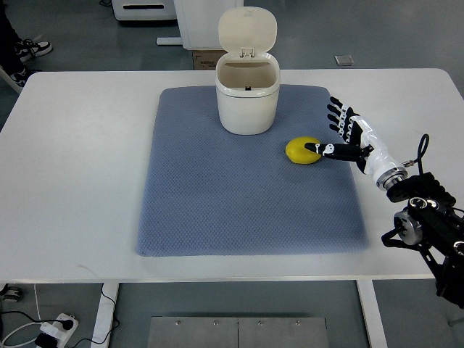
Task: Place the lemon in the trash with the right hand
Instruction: 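Reach the right hand toward the yellow lemon on the mat, then close the right hand's fingers around the yellow lemon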
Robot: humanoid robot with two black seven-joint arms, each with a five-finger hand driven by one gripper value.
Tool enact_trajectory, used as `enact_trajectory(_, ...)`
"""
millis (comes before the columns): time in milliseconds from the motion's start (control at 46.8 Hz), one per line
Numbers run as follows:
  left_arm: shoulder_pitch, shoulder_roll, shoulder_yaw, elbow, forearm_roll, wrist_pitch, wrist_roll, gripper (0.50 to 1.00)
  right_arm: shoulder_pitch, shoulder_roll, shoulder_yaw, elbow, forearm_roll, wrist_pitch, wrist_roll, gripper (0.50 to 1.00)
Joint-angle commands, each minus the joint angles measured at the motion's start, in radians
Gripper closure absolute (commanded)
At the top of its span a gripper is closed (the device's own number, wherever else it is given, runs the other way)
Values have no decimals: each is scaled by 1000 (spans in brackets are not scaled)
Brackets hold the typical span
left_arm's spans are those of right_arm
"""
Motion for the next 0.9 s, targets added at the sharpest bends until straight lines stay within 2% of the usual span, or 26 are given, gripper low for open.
enact_trajectory(0,0,0,0,0,0,0,0,500,23,0,-27,-25,-9,-6,13,509)
enact_trajectory(235,0,0,0,0,0,0,0,500,51,0,-126,-84,-15,-69,57,509)
enact_trajectory(684,0,0,0,0,0,0,0,500,49,0,-176,-93,-15,-68,91,511)
enact_trajectory(877,0,0,0,0,2,0,0,500,48,2,-179,-110,-13,-68,117,555)
